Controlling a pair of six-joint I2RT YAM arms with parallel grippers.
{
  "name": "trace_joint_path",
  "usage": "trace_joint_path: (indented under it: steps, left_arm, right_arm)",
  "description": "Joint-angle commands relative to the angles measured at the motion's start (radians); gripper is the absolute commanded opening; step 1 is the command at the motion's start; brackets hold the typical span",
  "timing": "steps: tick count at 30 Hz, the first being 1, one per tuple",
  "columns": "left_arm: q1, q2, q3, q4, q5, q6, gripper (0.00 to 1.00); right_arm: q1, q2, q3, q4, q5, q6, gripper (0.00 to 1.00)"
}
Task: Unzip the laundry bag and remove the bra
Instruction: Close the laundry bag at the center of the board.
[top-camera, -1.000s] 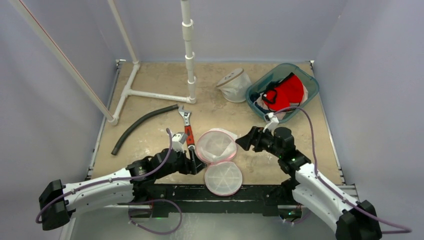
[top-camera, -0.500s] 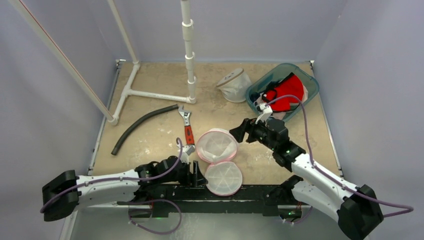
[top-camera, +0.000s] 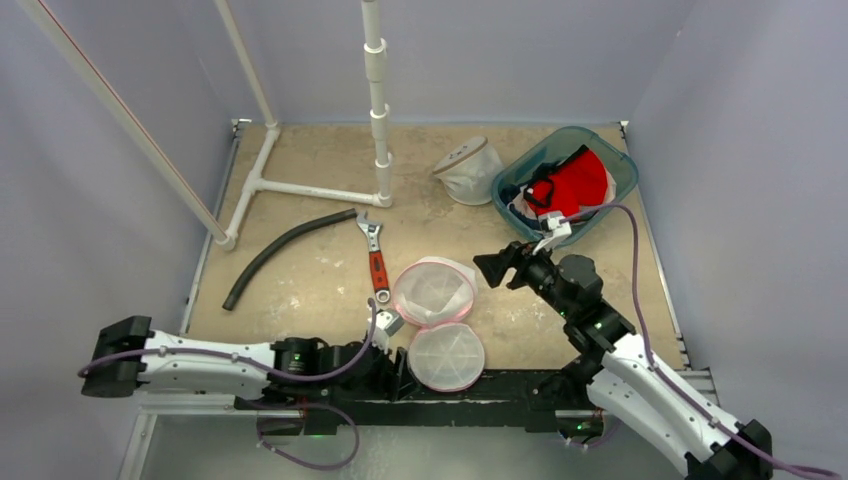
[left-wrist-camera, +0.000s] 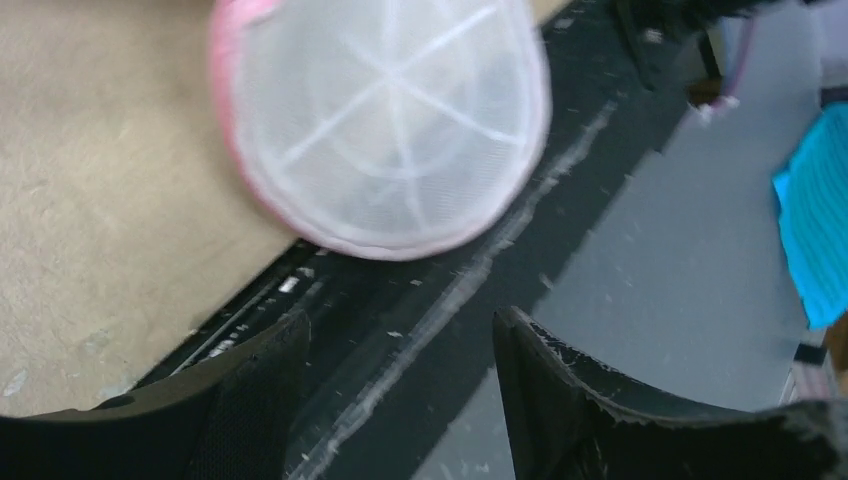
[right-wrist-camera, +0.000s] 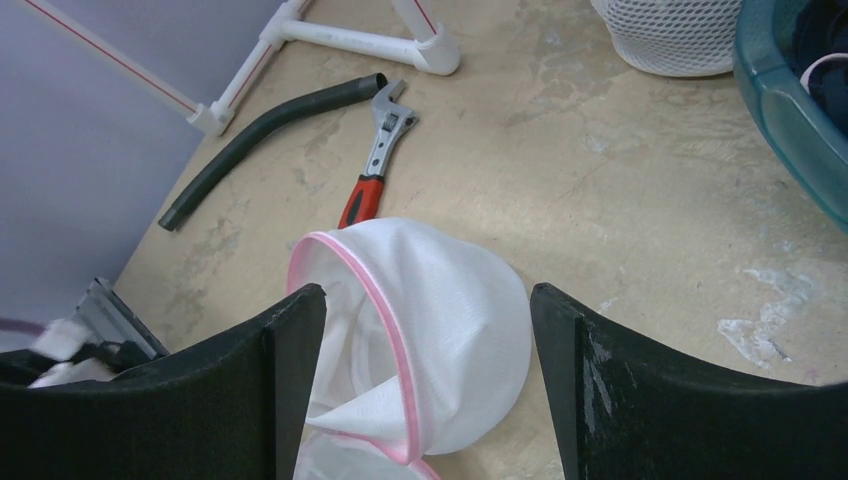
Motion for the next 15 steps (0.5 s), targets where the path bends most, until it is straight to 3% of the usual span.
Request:
trace_joint_path:
  steps: [1, 3, 9, 15]
  left_arm:
    - [-0.148, -0.155, 0.145, -0.216, -0.266, 0.192, 0.74]
    - [-0.197, -0.074, 0.223, -0.215, -0.293, 0.364, 0.76]
    - [-0.449, 0.494, 0.563, -0.383, -0.484, 0.673, 0.75]
    - [-0.447, 0.574, 0.577, -0.303, -0.434, 0.793, 0.68]
  right_arm:
    - [0.004, -0.058, -0.012, -0.025, 0.033, -0.007, 0.78]
    - [0.004, -0.069, -0.016, -0.026, 0.033, -0.008, 0.78]
    - [0.004, -0.112, -0.013, -0.054, 0.041, -0.002, 0.78]
    - [0.004, -0.173, -0.017, -0.099, 0.041, 0.003, 0.78]
